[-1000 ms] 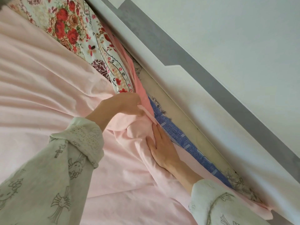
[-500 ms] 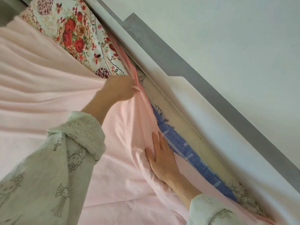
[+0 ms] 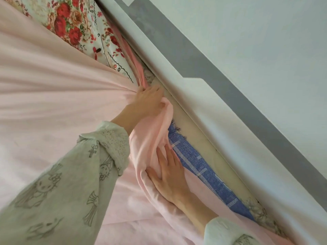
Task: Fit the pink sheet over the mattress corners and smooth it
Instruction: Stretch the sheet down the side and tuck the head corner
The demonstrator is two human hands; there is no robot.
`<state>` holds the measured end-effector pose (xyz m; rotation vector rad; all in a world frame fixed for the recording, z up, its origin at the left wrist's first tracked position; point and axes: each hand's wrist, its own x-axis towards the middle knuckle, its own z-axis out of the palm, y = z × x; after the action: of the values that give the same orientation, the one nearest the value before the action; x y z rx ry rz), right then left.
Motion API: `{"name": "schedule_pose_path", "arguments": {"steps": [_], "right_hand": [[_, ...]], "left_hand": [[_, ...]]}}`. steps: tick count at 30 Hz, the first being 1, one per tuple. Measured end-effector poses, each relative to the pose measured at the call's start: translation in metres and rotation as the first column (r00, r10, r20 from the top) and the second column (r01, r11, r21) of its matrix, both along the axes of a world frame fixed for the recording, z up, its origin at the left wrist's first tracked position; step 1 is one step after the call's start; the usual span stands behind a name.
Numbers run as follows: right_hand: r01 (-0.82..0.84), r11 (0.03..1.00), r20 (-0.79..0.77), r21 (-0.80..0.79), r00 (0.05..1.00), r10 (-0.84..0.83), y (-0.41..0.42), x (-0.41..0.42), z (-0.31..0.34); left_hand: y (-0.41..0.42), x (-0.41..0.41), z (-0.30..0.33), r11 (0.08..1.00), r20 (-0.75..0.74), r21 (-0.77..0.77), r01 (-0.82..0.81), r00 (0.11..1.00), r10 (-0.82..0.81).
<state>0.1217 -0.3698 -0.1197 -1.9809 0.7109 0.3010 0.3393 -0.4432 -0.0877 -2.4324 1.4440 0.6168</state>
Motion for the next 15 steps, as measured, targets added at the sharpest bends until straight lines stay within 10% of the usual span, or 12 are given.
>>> {"name": "schedule_pose_path", "arguments": {"steps": [10, 15], "right_hand": [[0.283, 0.811, -0.182, 0.511, 0.958, -0.22, -0.055, -0.011, 0.017], [0.392, 0.827, -0.394, 0.403, 0.89, -0.23, -0.083, -0.036, 0.007]], "left_hand": [[0.001, 0.012, -0.022, 0.986, 0.168, 0.12, -0.119, 0.981, 0.098], [-0.009, 0.011, -0.031, 0.966, 0.24, 0.166, -0.197, 0.958, 0.154]]}}
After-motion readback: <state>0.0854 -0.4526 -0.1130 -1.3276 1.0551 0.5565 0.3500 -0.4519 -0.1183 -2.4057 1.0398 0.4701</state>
